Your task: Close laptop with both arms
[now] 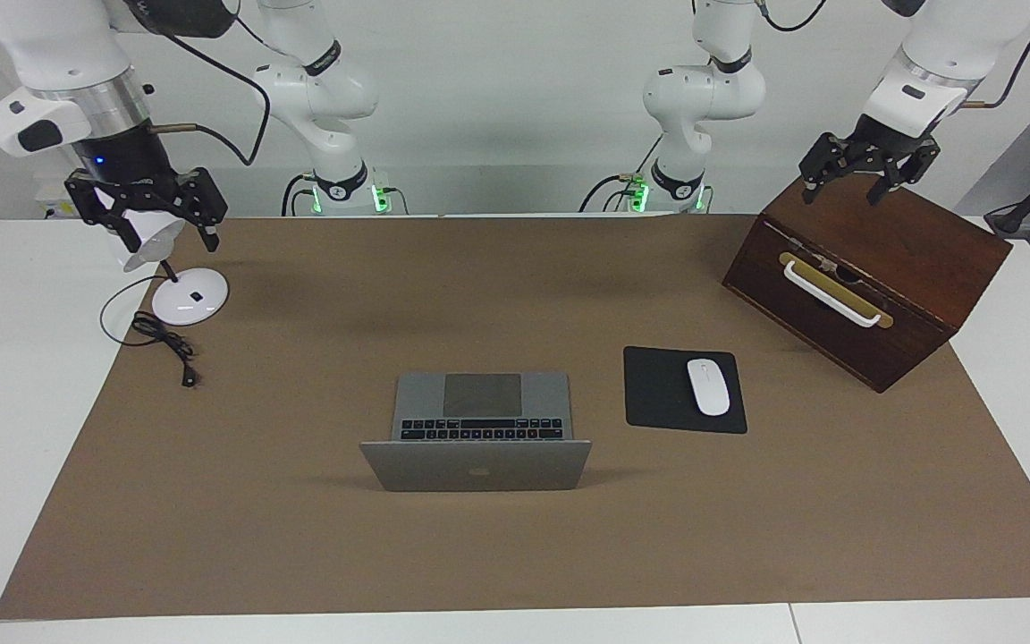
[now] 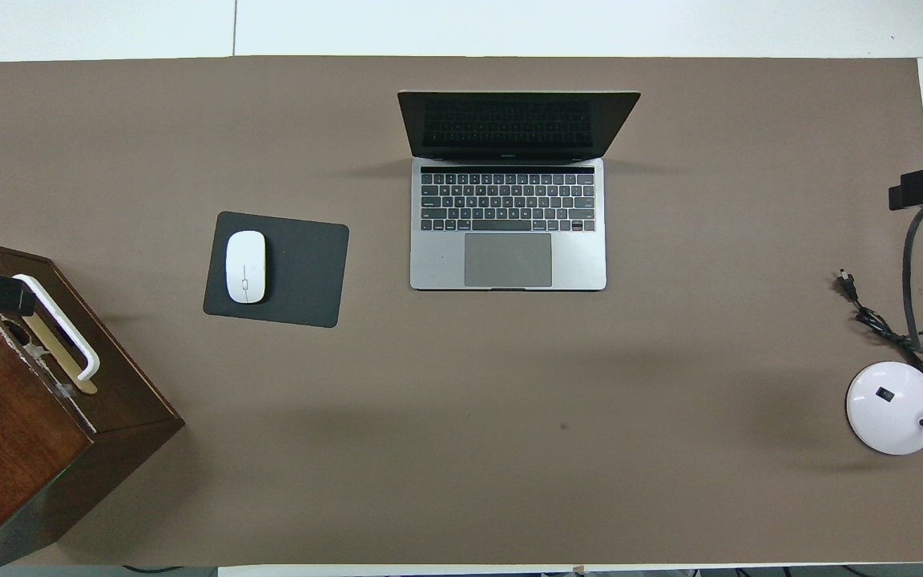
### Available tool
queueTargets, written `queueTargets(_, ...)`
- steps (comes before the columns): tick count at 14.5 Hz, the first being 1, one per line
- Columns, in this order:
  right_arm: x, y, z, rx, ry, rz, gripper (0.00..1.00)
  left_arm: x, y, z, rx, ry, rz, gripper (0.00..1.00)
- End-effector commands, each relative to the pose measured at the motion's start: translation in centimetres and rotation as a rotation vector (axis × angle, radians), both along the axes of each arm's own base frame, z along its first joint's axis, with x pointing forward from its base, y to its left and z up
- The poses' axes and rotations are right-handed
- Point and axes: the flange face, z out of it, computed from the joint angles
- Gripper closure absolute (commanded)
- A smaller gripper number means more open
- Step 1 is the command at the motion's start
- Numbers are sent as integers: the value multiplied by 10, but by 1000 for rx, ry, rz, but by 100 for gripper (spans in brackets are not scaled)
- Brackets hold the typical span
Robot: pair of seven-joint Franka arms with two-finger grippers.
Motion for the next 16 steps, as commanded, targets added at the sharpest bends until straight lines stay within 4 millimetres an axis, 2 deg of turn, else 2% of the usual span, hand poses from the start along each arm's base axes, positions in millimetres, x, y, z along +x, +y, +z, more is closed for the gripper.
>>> queueTargets(1,-5,-2,-1,-15,-12,21,6,-8,3,9,18,-10,16,0)
queueTargets(2,-4,-2,0,-15,-18,22,17,-8,4,9,18,-10,16,0)
queueTargets(4,-3,3,1,-39,-28,27,67,-8,5,9,18,-16,16,0)
queueTargets(5,-1,7,2,-52,-43,30,87,-7,5,9,18,-22,16,4)
queueTargets(6,0,7,1,-51,-51,17,100,-8,4,8,18,-22,14,22)
queueTargets(8,0,8,0,-48,-54,-7,100,-7,3,6,16,-32,15,78)
queueTargets(9,2,8,3,-47,-77,-15,100,-6,3,6,15,-46,9,100)
queueTargets(16,25,14,13,-116,-246,23,100,1,0,-9,4,-150,23,100)
